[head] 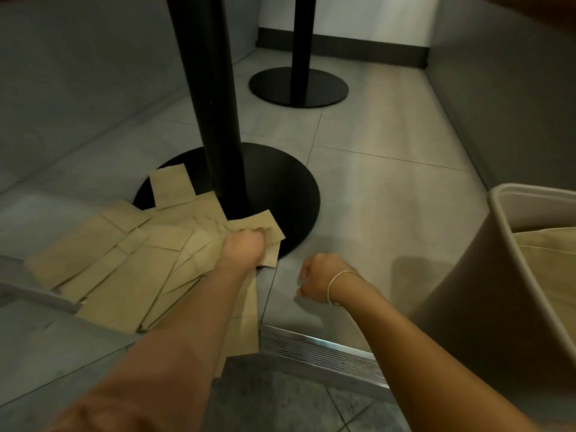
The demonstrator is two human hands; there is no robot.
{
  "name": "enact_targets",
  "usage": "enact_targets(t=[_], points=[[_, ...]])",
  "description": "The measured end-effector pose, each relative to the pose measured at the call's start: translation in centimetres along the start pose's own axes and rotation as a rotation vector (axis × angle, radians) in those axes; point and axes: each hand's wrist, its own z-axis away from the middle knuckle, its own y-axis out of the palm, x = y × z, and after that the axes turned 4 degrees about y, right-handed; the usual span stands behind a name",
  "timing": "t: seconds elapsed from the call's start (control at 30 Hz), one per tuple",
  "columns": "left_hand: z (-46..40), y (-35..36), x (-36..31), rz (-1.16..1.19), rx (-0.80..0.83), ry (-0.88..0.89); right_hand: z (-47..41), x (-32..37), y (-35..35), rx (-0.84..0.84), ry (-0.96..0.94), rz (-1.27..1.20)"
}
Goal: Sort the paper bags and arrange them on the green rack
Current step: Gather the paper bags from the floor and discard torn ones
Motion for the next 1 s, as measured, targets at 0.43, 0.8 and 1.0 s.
enact_targets(t=[0.43, 0.8, 1.0], points=[[1.2, -5.8, -3.3, 1.278, 0.027, -0.011, 1.1, -0.8, -3.2, -0.430, 0.162, -0.247], [1.1, -0.4, 1.6, 0.470, -0.001, -0.473, 2.2, -0.9, -4.3, -0.419, 0.170, -0.390], [1.3, 1.2, 2.5, 0.467, 0.153, -0.536, 2.5, -0.4, -4.6, -0.494, 0.166, -0.420]])
